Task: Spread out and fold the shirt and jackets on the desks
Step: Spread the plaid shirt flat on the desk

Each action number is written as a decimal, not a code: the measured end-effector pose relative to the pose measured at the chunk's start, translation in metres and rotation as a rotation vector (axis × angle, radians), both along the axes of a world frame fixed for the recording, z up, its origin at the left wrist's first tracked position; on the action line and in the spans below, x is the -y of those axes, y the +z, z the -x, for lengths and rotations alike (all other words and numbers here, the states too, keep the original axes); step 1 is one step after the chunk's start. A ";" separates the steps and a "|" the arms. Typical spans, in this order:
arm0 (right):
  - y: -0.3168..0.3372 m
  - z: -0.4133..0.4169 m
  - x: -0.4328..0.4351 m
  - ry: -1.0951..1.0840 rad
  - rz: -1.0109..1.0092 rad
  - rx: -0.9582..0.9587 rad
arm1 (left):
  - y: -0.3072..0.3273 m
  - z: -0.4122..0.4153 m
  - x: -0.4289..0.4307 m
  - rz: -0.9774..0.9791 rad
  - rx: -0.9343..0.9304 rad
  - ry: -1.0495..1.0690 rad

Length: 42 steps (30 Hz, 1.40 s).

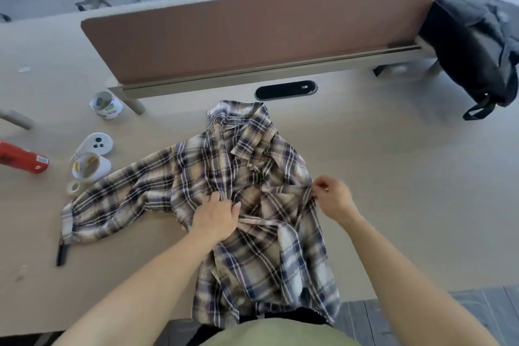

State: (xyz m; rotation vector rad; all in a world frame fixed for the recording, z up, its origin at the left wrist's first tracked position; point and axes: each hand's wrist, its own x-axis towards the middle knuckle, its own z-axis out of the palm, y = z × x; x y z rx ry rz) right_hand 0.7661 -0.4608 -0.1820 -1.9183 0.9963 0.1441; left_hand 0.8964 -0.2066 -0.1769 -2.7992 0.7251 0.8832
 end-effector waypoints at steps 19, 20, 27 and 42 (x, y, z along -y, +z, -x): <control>-0.027 0.059 0.001 0.479 0.419 -0.272 | 0.002 0.039 0.125 0.385 -0.394 0.325; -0.027 0.060 0.005 0.484 0.387 -0.277 | 0.002 0.038 0.128 0.388 -0.410 0.332; 0.014 0.044 0.049 -0.053 -0.024 0.133 | -0.006 0.045 0.109 -0.048 -0.380 -0.023; -0.022 0.123 0.038 -0.004 -0.025 -0.307 | -0.006 0.066 0.134 0.415 -0.484 0.414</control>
